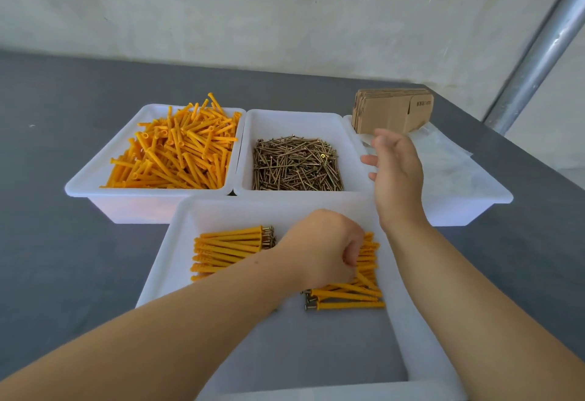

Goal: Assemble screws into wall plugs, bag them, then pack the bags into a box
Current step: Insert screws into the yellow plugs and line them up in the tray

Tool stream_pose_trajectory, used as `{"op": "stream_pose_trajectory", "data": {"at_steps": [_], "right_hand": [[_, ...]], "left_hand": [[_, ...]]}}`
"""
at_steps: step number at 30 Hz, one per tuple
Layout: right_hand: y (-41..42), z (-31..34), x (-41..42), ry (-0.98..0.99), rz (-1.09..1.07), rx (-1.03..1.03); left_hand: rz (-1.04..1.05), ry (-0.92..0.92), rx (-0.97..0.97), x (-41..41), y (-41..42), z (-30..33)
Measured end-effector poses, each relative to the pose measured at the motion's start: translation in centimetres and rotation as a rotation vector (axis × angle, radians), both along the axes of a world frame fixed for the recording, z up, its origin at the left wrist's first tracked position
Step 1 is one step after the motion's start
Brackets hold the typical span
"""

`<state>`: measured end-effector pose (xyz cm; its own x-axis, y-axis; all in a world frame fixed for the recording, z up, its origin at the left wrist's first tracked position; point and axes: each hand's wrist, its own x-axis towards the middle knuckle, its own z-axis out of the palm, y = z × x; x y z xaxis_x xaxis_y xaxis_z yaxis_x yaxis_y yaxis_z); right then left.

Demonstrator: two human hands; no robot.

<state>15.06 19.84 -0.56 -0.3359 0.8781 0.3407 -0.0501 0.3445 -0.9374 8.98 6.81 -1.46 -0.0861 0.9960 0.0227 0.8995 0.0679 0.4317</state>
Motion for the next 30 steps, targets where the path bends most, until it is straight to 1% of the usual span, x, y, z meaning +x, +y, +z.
{"op": "stream_pose_trajectory", "data": {"at_steps": [3, 7, 10, 14, 17, 18, 19, 21, 23, 24, 25, 26, 27, 28, 30], "right_hand": [[0.0, -0.2, -0.2, -0.021, 0.011, 0.014], [-0.2, -0.4, -0.5, -0.077, 0.019, 0.043], [-0.4, -0.6, -0.5, -0.110, 0.038, 0.066], [-0.4, -0.7, -0.7, -0.143, 0.050, 0.089], [-0.3, -0.7, -0.7, -0.180, 0.053, 0.106], [-0.2, -0.7, -0.7, -0.195, 0.054, 0.116], [-0.2, -0.7, -0.8, -0.210, 0.053, 0.129], [-0.2, -0.7, -1.0, -0.250, 0.045, 0.165], [-0.2, -0.6, -1.6, -0.316, 0.052, 0.202], [-0.1, -0.6, -2.0, -0.372, 0.074, 0.222], [-0.1, -0.7, -2.6, -0.442, 0.108, 0.241], [-0.1, -0.8, -3.2, -0.516, 0.148, 0.252], [-0.1, -1.0, -3.7, -0.593, 0.185, 0.261], [-0.1, -1.1, -4.3, -0.677, 0.212, 0.284], [0.2, -1.1, -5.3, -0.856, 0.253, 0.362]], "left_hand": [[0.031, 0.167, 0.009, -0.1, 0.1, -0.2], [-0.016, 0.307, -0.031, -0.1, 0.4, -1.1], [-0.040, 0.285, -0.064, 0.0, 0.5, -1.6], [-0.064, 0.246, -0.051, -0.4, 0.8, -2.0], [-0.056, 0.171, -0.047, -0.7, 0.6, -1.3], [-0.029, 0.130, -0.019, -1.0, 0.5, -0.8], [0.021, 0.093, 0.042, -1.5, 0.5, -0.2], [0.174, 0.078, 0.251, -3.2, 0.3, 0.8], [0.393, 0.133, 0.489, -5.7, -0.2, 1.6], [0.522, 0.173, 0.583, -7.1, -0.6, 1.8], [0.647, 0.213, 0.637, -8.7, -1.1, 1.9], [0.762, 0.244, 0.641, -10.1, -1.6, 1.8], [0.872, 0.259, 0.597, -11.4, -2.0, 1.7], [0.975, 0.252, 0.502, -12.4, -2.3, 1.5], [1.118, 0.179, 0.187, -13.9, -2.7, 1.3]]}}
